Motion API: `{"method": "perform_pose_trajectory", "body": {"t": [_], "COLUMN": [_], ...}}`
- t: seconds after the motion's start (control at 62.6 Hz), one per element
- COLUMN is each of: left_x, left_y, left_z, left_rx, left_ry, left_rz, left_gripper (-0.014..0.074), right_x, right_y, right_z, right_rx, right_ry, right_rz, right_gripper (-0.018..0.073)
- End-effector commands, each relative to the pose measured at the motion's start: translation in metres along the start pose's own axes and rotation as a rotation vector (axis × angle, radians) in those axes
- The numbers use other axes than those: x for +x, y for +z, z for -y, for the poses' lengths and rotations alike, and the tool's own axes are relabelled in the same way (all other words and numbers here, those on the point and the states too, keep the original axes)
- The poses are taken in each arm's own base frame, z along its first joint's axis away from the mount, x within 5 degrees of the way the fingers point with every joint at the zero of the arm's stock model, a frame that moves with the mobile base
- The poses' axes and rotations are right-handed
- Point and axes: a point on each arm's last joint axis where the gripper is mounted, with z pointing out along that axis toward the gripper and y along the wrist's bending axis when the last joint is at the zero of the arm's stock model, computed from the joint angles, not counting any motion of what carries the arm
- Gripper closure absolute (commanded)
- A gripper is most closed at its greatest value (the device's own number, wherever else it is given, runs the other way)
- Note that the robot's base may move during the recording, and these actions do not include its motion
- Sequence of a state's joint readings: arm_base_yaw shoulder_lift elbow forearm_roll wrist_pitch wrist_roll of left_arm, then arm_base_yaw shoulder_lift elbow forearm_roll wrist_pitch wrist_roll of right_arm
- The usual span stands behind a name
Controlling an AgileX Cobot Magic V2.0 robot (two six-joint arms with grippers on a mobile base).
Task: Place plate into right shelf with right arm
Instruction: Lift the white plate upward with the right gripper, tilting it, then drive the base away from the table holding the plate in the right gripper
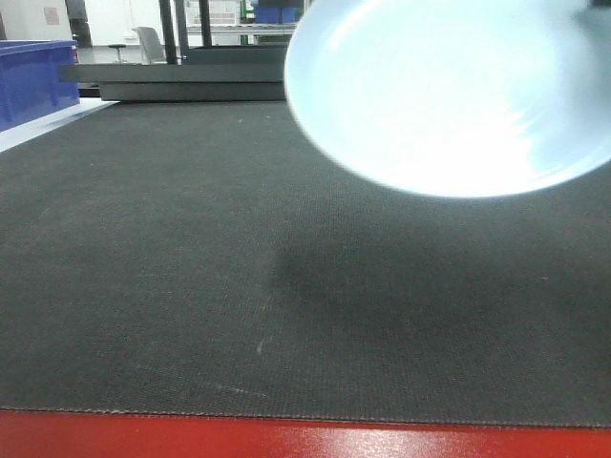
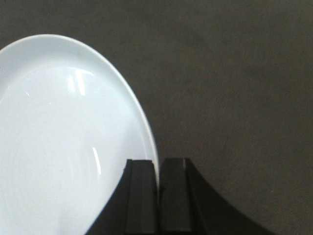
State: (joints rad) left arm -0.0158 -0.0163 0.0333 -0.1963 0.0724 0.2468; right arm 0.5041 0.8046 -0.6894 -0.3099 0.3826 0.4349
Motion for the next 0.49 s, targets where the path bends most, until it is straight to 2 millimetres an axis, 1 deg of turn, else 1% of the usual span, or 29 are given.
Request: {"method": "perform_pose_trajectory", "body": {"t": [0.0,0.08,0.224,0.399,0.479], "left_x": [-0.006,-0.006,-0.006,-0.006,-0.006], "left_y": [-0.001,-0.001,-0.001,-0.001,-0.001], "left_z": [-0.002,-0.002,-0.002,-0.002,-0.002], "left_rx": [-0.019,-0.019,-0.019,-0.019,-0.019], "left_ry": [-0.005,-0.005,-0.005,-0.005,-0.005], "left_rz": [0.084,0.084,0.084,0.084,0.084], "left_gripper": [0.0643,0.0643,0.0643,0.0643,0.0643], "right_x": [-0.015,-0.012,-0.007,-0.002,0.000], "right_y": [-0.027,-0.050,-0.082,-0.113,-0.124], "right_z": [0.001,0.004,0.009,0.014,0.015], "right_rx": [-0.028,-0.028,-0.015,-0.012,-0.017], "right_ry": [-0.060,-0.098,-0.113,-0.096,-0.091], "right_rz": [0.183,0.252,0.330,0.422,0.468], "right_gripper": [0.0505,0.0505,0.0505,0.0505,0.0505]}}
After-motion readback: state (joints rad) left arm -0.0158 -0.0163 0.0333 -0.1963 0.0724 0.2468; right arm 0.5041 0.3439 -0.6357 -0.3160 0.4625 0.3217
